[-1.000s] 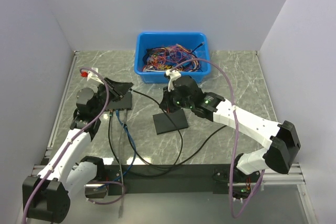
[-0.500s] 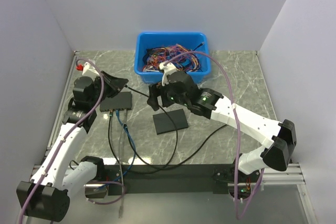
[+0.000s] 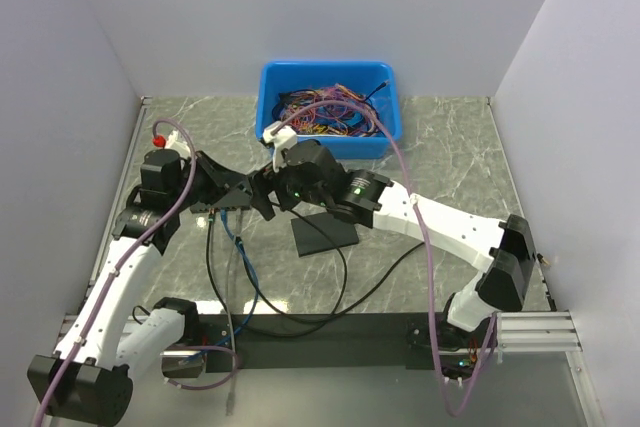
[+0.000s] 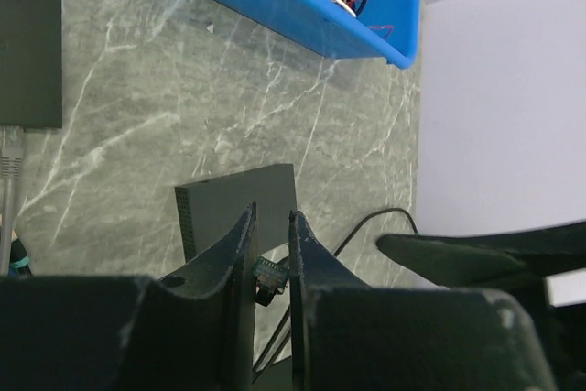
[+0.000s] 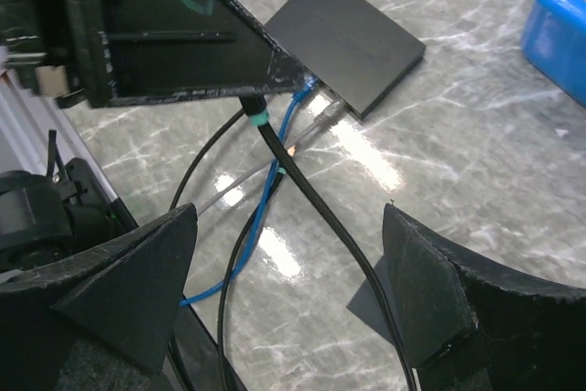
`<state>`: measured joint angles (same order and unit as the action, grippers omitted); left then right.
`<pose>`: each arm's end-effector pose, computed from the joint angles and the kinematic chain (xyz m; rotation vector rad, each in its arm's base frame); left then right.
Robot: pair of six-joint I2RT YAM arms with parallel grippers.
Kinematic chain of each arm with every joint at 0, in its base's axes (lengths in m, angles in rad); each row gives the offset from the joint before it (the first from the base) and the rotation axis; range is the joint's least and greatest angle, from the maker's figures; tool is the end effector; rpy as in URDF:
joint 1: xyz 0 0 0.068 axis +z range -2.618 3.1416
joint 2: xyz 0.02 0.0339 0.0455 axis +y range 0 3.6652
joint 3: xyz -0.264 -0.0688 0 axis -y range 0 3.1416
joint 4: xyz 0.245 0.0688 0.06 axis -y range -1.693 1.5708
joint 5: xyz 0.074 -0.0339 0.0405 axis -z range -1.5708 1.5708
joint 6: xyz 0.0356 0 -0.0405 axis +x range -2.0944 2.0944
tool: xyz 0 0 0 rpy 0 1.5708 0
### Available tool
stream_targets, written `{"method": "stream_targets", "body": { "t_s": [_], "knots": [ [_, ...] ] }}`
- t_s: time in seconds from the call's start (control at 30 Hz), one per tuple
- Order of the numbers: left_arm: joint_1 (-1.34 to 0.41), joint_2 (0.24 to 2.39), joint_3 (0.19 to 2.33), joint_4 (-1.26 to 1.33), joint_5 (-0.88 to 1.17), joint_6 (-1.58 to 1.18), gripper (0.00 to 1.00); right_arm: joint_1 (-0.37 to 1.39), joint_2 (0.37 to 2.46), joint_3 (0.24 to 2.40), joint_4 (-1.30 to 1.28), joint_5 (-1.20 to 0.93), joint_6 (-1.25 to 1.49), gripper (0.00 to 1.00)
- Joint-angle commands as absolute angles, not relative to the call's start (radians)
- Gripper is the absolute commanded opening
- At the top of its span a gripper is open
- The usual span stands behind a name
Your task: Insert the plug into the switch port
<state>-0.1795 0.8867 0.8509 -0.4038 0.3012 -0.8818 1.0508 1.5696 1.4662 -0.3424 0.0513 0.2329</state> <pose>0.1928 -0.0457 0.3233 -0.5371 2.0596 -0.9579 0.1846 0.3188 0.3647 -0.8040 1.9407 0.7496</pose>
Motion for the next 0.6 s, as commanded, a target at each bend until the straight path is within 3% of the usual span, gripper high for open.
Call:
{"method": "stream_targets", "body": {
  "t_s": [0.0,0.27,0.37,0.4,0.43,0.47,0.57],
  "knots": [
    [-0.184,0.864,0.902,-0.433,0.356,-0.888,0.01,1.055,1.592,1.512,-0.272,0.023,0.218,0.88],
    [-0.184,0.841,0.89,-0.428,0.368,-0.9,0.01,1.058,1.683,1.569,-0.241,0.026,0.218,0.85],
    [-0.184,0.841,0.888,-0.426,0.38,-0.902,0.01,1.06,1.718,1.6,-0.252,0.021,0.216,0.71],
    [-0.184,0.841,0.887,-0.426,0.38,-0.9,0.01,1.06,1.721,1.603,-0.245,0.02,0.215,0.54],
    [-0.184,0.839,0.887,-0.426,0.383,-0.9,0.01,1.06,1.723,1.597,-0.236,0.011,0.215,0.44],
    [-0.184,0.838,0.885,-0.425,0.388,-0.899,0.01,1.06,1.718,1.589,-0.227,0.005,0.215,0.26],
    [-0.184,0.833,0.879,-0.42,0.4,-0.891,0.05,1.061,1.695,1.54,-0.178,-0.017,0.218,0.0]
  ]
}}
